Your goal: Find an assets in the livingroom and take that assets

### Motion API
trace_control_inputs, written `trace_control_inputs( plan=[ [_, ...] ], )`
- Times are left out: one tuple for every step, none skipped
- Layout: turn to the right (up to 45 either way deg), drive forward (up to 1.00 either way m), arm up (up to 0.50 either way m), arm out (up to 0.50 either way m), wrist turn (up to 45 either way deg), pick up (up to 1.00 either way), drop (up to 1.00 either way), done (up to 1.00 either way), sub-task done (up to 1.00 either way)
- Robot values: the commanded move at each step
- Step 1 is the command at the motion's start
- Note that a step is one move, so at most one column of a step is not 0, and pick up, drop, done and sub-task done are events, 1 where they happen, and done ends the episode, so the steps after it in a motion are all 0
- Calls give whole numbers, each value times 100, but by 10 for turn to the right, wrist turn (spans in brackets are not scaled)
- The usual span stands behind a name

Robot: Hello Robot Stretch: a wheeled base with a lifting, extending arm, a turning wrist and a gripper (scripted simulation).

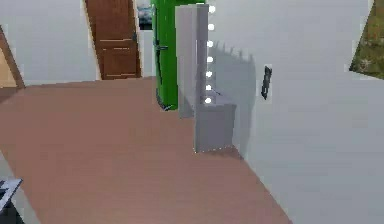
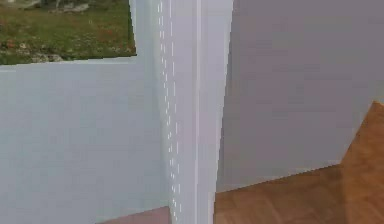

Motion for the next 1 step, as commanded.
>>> trace_control_inputs(
  plan=[
    [0, 95, 0, 0, 0, 0, 0, 0, 0]
  ],
)
